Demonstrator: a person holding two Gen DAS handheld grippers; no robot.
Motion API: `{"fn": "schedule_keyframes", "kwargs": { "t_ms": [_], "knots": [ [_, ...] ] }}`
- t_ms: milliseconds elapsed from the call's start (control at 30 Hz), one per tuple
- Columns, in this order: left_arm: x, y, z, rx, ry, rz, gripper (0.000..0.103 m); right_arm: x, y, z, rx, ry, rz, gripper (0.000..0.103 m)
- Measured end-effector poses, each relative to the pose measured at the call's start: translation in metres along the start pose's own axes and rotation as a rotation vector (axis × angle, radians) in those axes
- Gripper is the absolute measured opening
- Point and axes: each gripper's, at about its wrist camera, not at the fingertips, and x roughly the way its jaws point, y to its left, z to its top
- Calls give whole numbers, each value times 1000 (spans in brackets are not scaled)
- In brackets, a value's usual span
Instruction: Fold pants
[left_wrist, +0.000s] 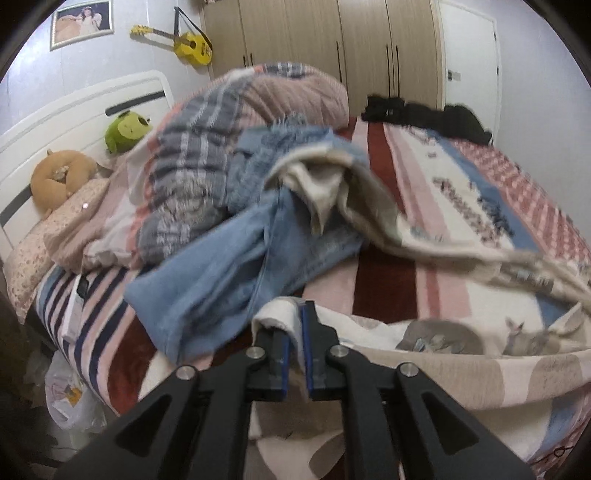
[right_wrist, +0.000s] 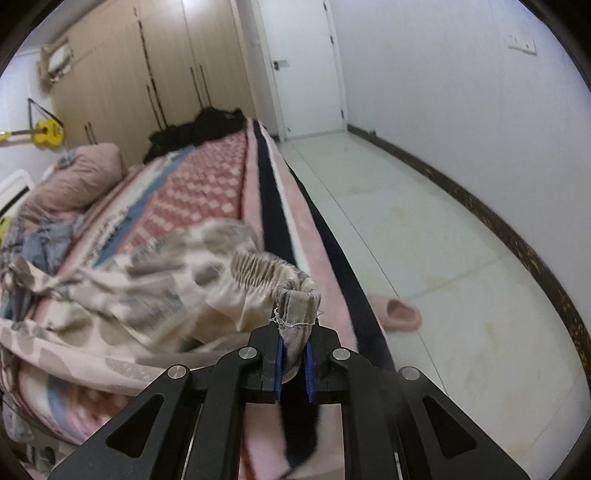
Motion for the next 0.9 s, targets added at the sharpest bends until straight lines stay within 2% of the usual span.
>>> {"fn": "schedule_keyframes", "kwargs": {
  "t_ms": [67, 100, 133, 200, 300, 367, 433, 467, 533, 667, 733, 800, 833, 867, 900],
  "knots": [
    [4, 5, -10, -3, 25, -2, 21, 10, -13, -14, 45, 33, -5, 4],
    [1, 9, -16, -22, 31, -35, 30, 12, -16, -17, 55, 37, -5, 4],
    [-1, 11, -22, -28, 48, -84, 49, 14, -19, -22, 65, 39, -9, 4],
    [-8, 11, -33, -15, 64, -132, 68, 16, -22, -27, 63, 43, -14, 4],
    [-24, 16, -55, -10, 79, -137, 76, 18, -20, -31, 46, 44, -24, 4],
    [-30, 19, -70, -6, 98, -167, 78, 18, -20, -30, 44, 41, -24, 4],
    [-29, 22, -85, 0, 142, -146, 78, 19, -20, -30, 49, 39, -19, 4],
    [-26, 25, -91, -32, 162, -176, 78, 20, -20, -30, 51, 39, -17, 4],
    [-18, 36, -101, -141, 190, -287, 78, 21, -20, -30, 52, 40, -15, 4],
    [3, 42, -114, -273, 242, -396, 78, 23, -19, -29, 59, 36, -10, 4],
    [13, 38, -118, -292, 256, -414, 78, 24, -19, -29, 57, 33, -8, 4],
    [22, 28, -118, -236, 272, -323, 74, 24, -19, -29, 63, 33, -3, 4],
    [24, 22, -116, -175, 271, -238, 67, 25, -19, -29, 66, 34, -1, 4],
    [26, 15, -115, -115, 264, -158, 66, 25, -20, -29, 66, 33, 0, 4],
    [27, 13, -114, -95, 254, -130, 66, 25, -20, -29, 64, 33, 1, 4]
  ]
}}
